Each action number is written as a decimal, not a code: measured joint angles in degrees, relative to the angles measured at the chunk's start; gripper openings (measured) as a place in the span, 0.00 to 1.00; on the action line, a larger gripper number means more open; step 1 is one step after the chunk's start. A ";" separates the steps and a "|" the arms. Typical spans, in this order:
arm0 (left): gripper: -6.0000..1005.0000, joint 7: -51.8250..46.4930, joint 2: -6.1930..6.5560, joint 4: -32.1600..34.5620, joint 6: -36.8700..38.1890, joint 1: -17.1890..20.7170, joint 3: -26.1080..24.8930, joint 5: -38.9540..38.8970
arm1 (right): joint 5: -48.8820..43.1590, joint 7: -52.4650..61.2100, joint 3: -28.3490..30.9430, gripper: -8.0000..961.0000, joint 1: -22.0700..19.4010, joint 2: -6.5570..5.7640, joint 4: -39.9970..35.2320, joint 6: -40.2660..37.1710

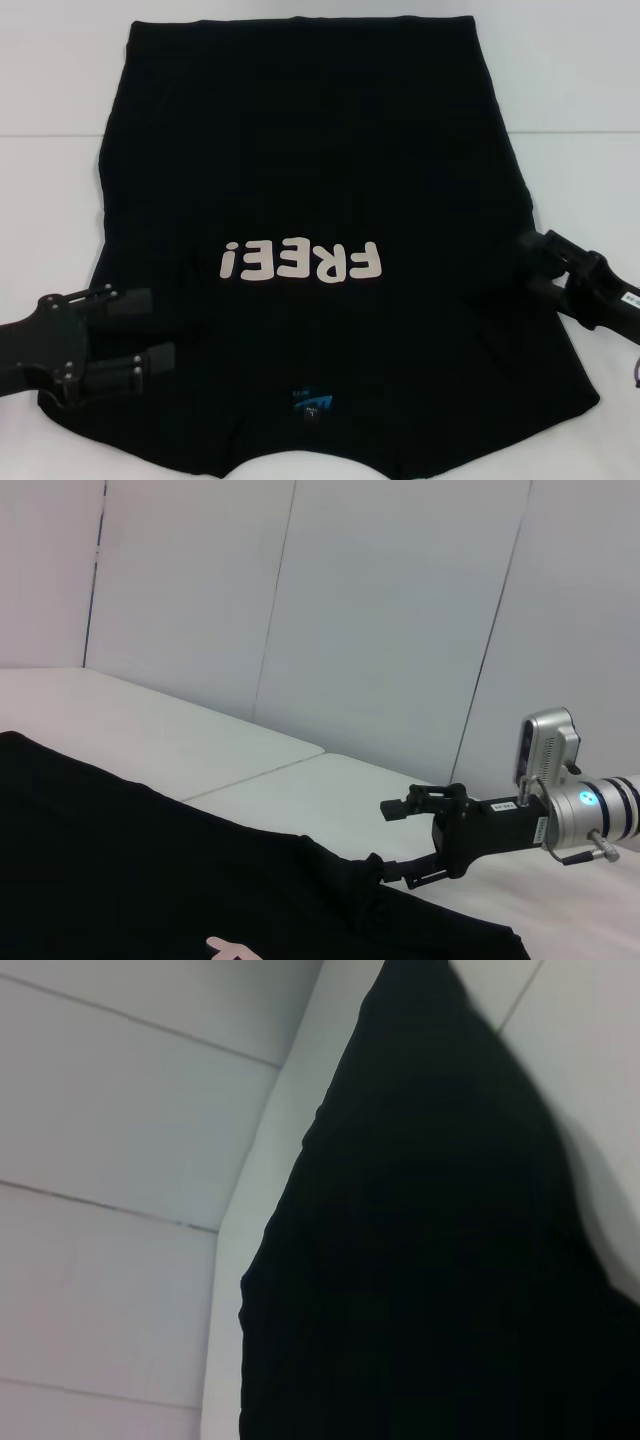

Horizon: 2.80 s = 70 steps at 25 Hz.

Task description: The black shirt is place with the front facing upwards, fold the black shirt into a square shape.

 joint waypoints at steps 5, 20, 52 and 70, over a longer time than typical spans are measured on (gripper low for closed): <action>0.80 0.00 0.00 0.25 0.05 0.00 0.00 -0.08 | 0.00 0.00 -1.54 0.97 1.48 0.19 -0.07 0.37; 0.80 -0.76 0.00 1.30 0.06 0.02 0.00 -0.21 | 0.06 -0.62 -3.89 0.97 7.99 1.06 -0.06 1.11; 0.80 -0.88 0.00 1.43 0.68 -0.64 -0.80 -0.23 | 1.08 -4.36 -1.58 0.97 -0.05 -0.30 -0.83 1.94; 0.80 -0.88 0.00 1.43 0.76 -0.59 -0.79 -0.16 | 1.32 -4.51 -1.97 0.97 6.50 0.35 -0.67 7.03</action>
